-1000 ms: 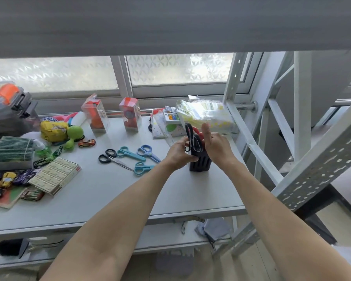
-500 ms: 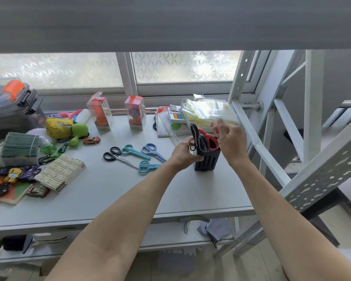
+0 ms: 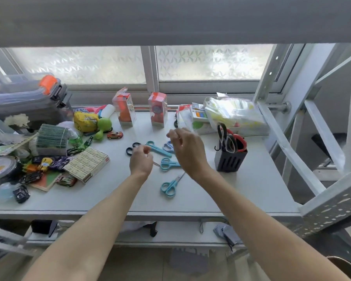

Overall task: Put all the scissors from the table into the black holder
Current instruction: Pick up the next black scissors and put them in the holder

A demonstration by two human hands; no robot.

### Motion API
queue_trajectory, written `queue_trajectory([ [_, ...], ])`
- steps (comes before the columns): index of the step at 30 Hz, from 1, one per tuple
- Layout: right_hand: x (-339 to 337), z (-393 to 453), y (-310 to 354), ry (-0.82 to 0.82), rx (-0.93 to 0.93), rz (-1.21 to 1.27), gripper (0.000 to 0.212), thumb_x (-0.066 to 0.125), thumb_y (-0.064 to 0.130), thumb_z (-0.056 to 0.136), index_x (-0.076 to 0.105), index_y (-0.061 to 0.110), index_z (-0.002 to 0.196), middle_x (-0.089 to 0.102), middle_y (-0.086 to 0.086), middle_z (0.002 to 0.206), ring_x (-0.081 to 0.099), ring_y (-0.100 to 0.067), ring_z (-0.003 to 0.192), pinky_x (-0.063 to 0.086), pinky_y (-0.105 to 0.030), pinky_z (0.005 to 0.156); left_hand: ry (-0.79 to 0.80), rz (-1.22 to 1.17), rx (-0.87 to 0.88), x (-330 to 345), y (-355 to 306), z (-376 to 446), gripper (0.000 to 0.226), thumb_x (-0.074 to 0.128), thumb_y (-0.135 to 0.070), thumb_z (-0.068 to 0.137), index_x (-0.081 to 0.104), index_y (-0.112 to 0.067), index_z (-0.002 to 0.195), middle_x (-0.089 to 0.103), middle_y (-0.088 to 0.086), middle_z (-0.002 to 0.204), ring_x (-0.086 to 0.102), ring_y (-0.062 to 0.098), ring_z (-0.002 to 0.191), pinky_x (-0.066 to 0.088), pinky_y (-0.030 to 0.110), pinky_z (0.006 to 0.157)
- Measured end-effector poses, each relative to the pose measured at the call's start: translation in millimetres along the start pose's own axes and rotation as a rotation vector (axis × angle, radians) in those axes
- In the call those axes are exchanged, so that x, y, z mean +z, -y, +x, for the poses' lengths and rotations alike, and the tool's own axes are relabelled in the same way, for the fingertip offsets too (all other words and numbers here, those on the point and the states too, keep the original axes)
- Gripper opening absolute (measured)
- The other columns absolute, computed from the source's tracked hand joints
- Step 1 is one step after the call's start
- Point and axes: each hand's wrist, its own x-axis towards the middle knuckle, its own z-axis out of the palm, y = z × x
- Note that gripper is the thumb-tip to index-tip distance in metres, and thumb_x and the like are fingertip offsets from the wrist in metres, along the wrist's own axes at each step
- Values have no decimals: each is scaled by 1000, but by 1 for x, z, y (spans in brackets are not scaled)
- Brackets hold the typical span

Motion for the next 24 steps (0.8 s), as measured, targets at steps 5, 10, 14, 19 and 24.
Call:
queue_trajectory([
  [5,66,9,-11,397,126,-141,26,42,15,97,65,3,96,66,-18,107,60,-36,104,45,-36,79,48,197,-90,-35,34,29,50,47,-4,92,45,-8,142,40,19,146,48,37,130,35,36,109],
  [10,114,23,-7,629,170,-229,31,44,4,91,58,2,119,60,-20,126,54,-36,119,45,-37,93,230,199,-114,-40,32,54,60,44,-1,90,35,-6,149,38,16,153,45,35,136,39,43,112],
  [14,130,27,-11,707,240,-278,33,44,5,90,54,3,122,57,-19,128,54,-36,120,47,-38,97,285,89,-180,-37,47,69,49,49,-8,80,54,-7,128,57,20,128,64,43,109,56,51,90],
  [19,130,21,-13,675,284,-251,43,46,6,91,48,5,135,48,-17,139,47,-34,129,40,-38,104,195,-53,-289,-43,53,65,51,57,-9,82,53,-6,133,54,16,127,65,36,103,52,31,63],
  [24,133,3,-13,610,235,-231,36,49,6,91,53,7,126,45,-16,126,53,-39,114,45,-41,93,141,-188,-352,-49,56,55,30,60,-14,87,49,-14,59,38,7,57,31,21,49,27,23,48],
])
